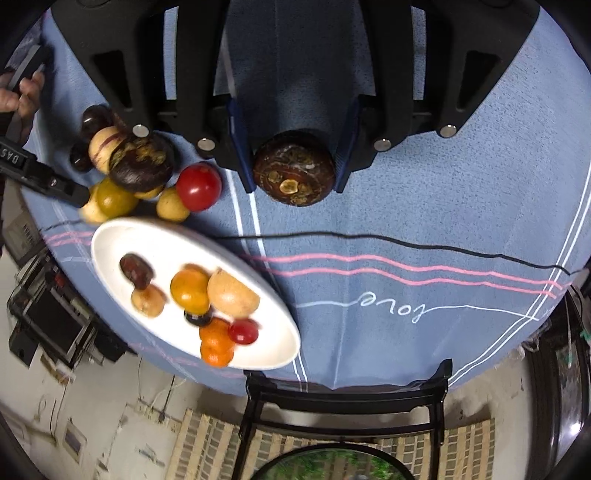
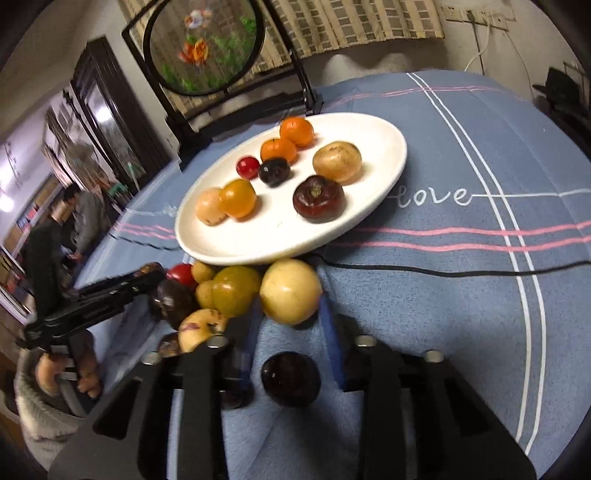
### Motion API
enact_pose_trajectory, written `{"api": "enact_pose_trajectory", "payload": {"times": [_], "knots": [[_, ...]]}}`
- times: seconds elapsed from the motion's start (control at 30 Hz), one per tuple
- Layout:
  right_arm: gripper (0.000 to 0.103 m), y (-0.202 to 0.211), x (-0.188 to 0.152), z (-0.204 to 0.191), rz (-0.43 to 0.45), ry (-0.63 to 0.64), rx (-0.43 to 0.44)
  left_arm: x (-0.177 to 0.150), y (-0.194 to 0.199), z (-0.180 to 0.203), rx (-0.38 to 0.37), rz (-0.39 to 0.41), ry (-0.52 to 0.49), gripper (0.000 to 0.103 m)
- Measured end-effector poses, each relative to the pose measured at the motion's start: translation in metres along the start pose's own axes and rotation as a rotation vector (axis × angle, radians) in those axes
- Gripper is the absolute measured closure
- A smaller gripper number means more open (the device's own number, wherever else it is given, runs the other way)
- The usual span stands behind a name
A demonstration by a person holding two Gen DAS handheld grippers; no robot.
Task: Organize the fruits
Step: 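Grasp a pale yellow round fruit with the right tool while the left tool holds the dark fruit, then carry both fruits onto the white plate and open both tools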
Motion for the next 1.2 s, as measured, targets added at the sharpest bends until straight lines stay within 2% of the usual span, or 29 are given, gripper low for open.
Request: {"api": "enact_pose_trajectory", "payload": {"times": [0.07,0.13,0.17,0.3,0.43,0.5,0.63,0.9,1.0,1.1,1.2], "knots": [[0.075,0.005,0.002,0.001,0.019,-0.012,0.004,0.004,0.008,0.000,-0.021,0.028,0.013,0.060],[0.075,0.002,0.002,0.003,-0.003,-0.011,-0.011,0.004,0.010,0.003,-0.023,0.036,0.000,0.060],[0.073,-0.003,0.001,0.005,-0.029,-0.027,0.030,0.003,0.007,0.005,-0.010,0.025,-0.008,0.060],[0.071,-0.006,0.003,0.003,-0.024,-0.031,0.024,0.001,0.002,0.006,0.005,0.008,-0.012,0.060],[0.061,-0.016,0.003,0.006,-0.067,-0.065,0.051,-0.001,-0.002,0.004,0.003,-0.014,-0.009,0.060],[0.060,-0.018,0.003,0.008,-0.070,-0.090,0.069,-0.002,-0.006,0.004,0.005,-0.038,-0.009,0.060],[0.067,-0.015,0.002,0.012,-0.056,-0.115,0.075,-0.002,-0.007,-0.001,-0.017,-0.044,0.013,0.060],[0.067,0.001,0.003,0.022,-0.013,-0.186,0.150,0.002,-0.004,-0.013,-0.105,-0.055,0.104,0.060],[0.067,0.010,0.005,0.023,0.020,-0.200,0.170,0.006,0.003,-0.014,-0.127,-0.035,0.127,0.060],[0.067,0.021,0.012,0.022,0.065,-0.213,0.182,0.021,0.016,-0.002,-0.143,0.021,0.117,0.060],[0.067,0.023,0.035,0.019,0.092,-0.210,0.179,0.046,0.018,0.026,-0.139,0.041,0.063,0.060]]}}
Point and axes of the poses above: each gripper's, at about its wrist camera, not at the fingertips, and y roughly against the way its jaws point, z to its right, x to its top, the point moved 1 cm from there along -y, roughly the way its jaws point, and after that the axes turned 4 degrees about y, right-handed, at the moved point
